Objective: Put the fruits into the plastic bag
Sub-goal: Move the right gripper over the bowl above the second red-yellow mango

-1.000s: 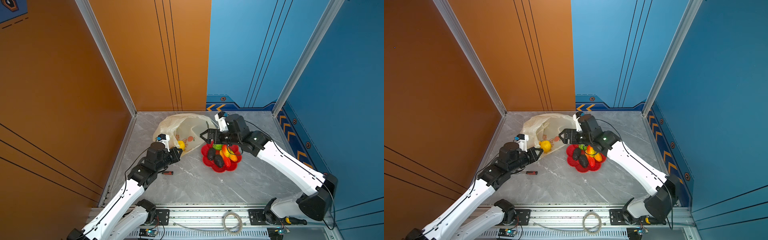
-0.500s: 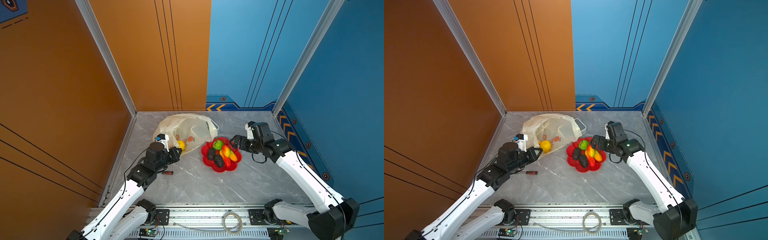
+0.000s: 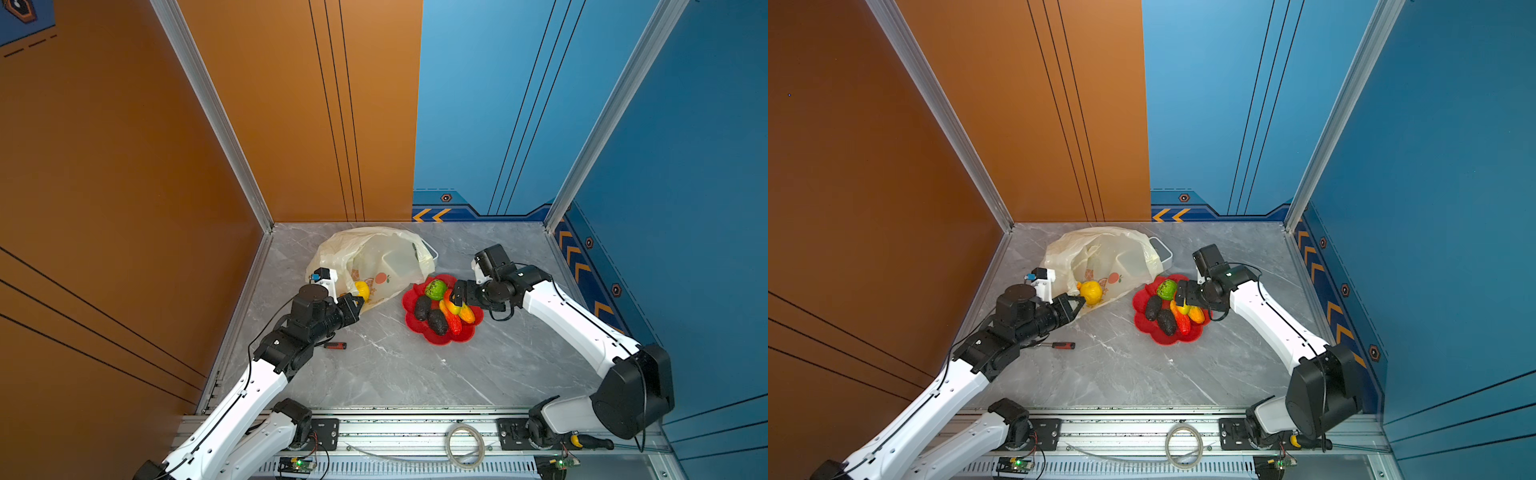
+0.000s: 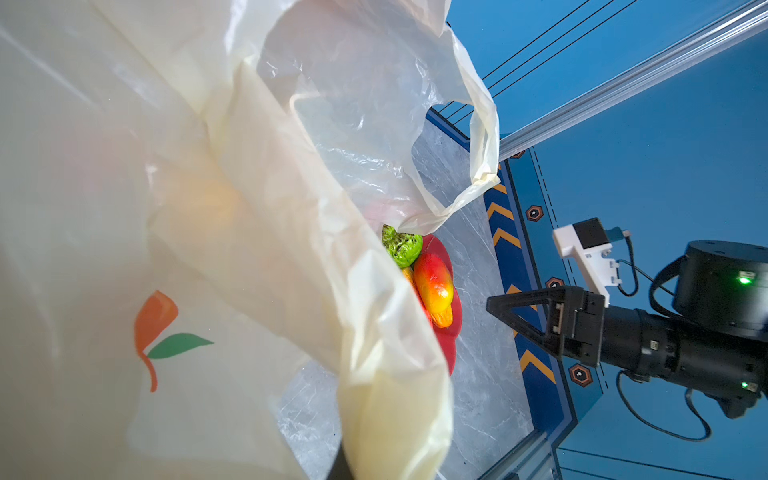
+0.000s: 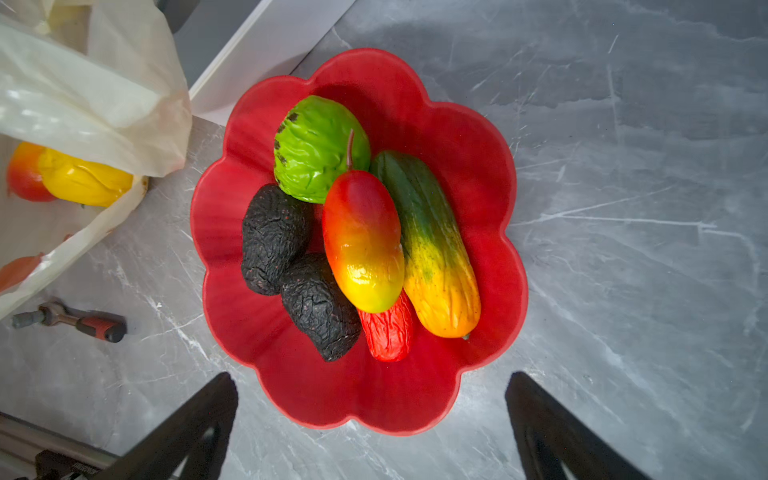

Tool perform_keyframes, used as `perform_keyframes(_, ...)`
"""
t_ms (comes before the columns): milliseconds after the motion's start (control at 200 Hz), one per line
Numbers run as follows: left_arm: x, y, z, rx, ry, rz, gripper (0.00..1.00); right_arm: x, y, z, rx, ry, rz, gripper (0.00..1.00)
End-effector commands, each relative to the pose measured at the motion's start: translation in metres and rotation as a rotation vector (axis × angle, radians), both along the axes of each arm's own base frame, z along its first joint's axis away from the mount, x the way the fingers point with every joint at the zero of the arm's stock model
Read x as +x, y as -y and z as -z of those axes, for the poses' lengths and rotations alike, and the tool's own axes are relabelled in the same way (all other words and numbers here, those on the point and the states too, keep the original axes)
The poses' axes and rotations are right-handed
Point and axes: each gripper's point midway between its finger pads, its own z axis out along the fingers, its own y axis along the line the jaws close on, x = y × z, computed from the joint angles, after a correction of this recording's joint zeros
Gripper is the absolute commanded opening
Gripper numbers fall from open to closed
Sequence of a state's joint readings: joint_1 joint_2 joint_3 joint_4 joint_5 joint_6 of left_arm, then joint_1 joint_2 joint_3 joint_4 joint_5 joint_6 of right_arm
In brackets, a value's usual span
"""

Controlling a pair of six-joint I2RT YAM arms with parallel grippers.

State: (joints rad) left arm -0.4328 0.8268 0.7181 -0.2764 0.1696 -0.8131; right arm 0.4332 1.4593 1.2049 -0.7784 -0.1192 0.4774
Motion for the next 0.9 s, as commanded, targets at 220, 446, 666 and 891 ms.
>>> perform_keyframes(220,0.003,0.0,0.0,-0.016,0.0,0.004,0.0,0.021,-0.011,0.02,-0.125,-0.034,-0.049,0.92)
perform_keyframes(446,0.003,-0.002,0.001,-0.016,-0.002,-0.001,0.0,0.029,-0.017,0.034,-0.144,-0.066,-0.065,0.87)
perform_keyframes(666,0.003,-0.003,0.001,-0.019,-0.003,-0.005,0.0,0.035,-0.019,0.046,-0.163,-0.088,-0.075,0.83)
perform_keyframes(891,0.003,-0.004,0.001,-0.02,-0.004,-0.006,0.0,0.039,-0.02,0.054,-0.179,-0.1,-0.08,0.78)
